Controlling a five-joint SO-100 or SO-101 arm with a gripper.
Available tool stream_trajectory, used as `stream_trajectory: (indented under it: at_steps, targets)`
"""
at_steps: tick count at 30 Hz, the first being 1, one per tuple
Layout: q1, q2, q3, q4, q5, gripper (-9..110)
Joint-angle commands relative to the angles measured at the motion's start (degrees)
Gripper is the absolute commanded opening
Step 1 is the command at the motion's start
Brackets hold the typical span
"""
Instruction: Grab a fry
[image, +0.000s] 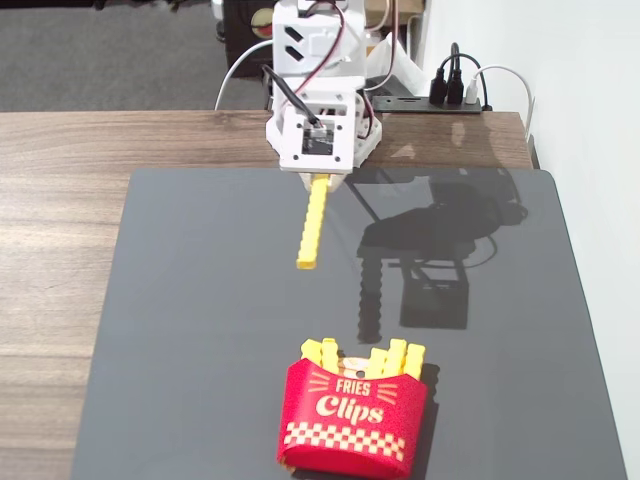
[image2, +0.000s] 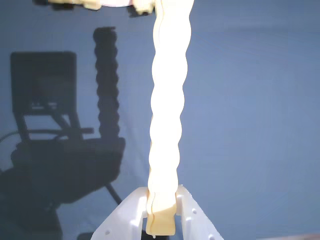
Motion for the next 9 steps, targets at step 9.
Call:
stream_trajectory:
  at_steps: [9]
  targets:
    - [0.18,-4.04,-7.29,1.32,-1.32,1]
